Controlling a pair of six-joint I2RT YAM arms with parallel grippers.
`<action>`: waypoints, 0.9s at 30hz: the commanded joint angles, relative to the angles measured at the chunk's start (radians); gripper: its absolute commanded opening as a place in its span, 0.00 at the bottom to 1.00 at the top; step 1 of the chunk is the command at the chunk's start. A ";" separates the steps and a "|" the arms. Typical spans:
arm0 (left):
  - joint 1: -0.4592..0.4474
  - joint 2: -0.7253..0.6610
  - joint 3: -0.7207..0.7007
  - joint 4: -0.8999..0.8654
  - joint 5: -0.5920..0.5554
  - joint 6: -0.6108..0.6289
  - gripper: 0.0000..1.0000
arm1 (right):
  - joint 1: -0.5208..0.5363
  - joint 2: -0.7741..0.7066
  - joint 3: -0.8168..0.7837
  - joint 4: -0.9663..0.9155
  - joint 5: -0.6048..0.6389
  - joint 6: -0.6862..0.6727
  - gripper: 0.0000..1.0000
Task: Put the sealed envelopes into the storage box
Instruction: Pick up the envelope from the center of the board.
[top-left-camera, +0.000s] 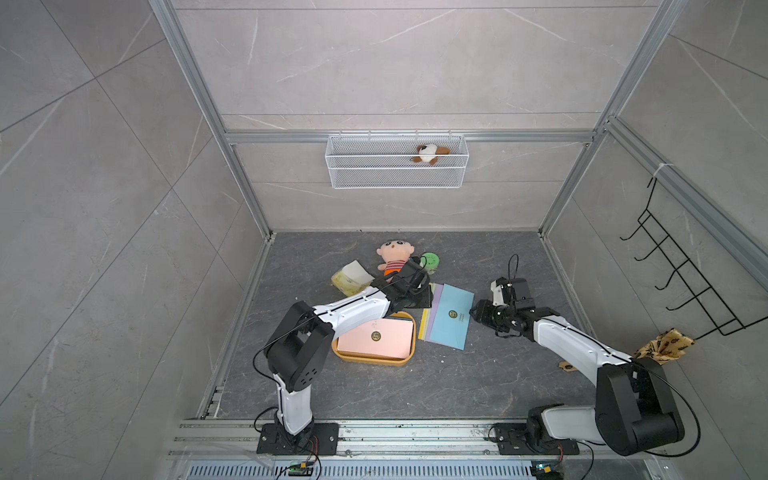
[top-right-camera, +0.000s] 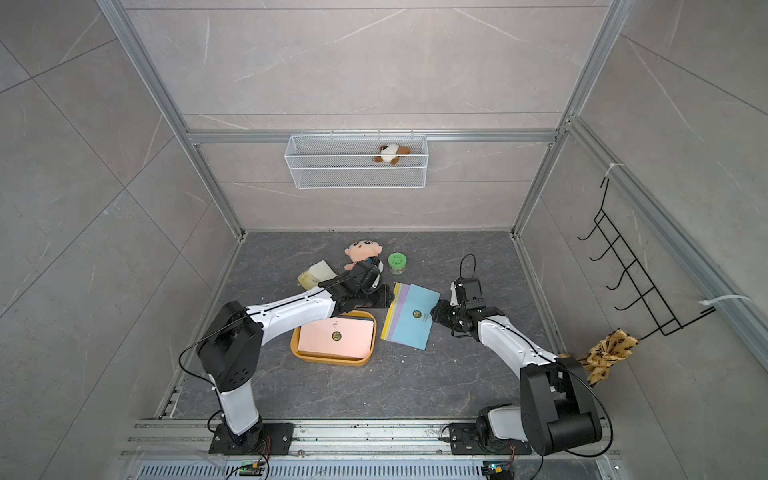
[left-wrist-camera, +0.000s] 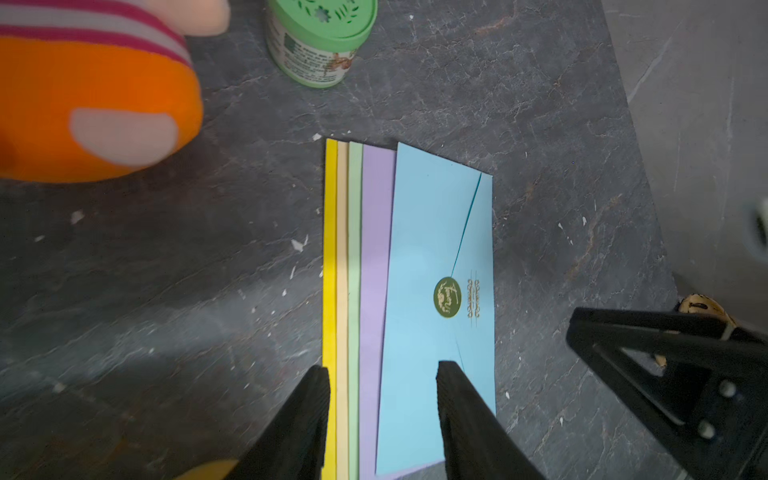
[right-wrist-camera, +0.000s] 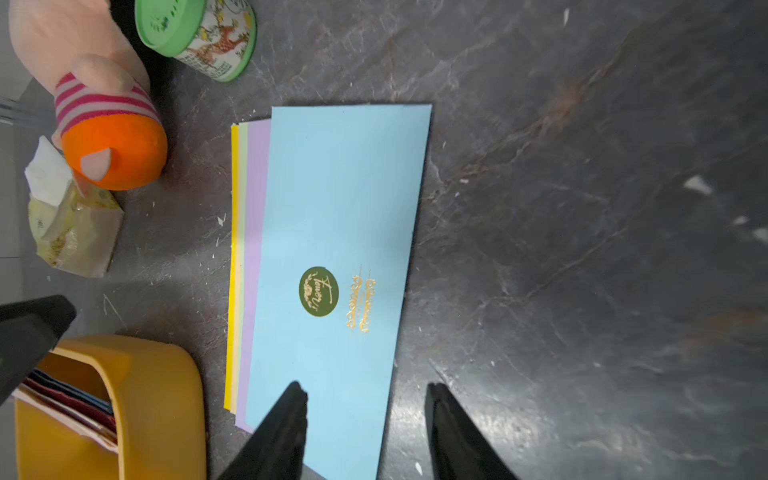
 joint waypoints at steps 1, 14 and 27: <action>-0.014 0.092 0.114 -0.042 0.038 0.021 0.46 | -0.029 0.047 -0.036 0.094 -0.118 0.075 0.50; -0.039 0.268 0.231 -0.072 0.101 0.021 0.42 | -0.031 0.213 -0.004 0.122 -0.208 0.103 0.50; -0.046 0.305 0.195 -0.051 0.116 0.007 0.40 | -0.030 0.224 0.062 0.087 -0.278 0.101 0.46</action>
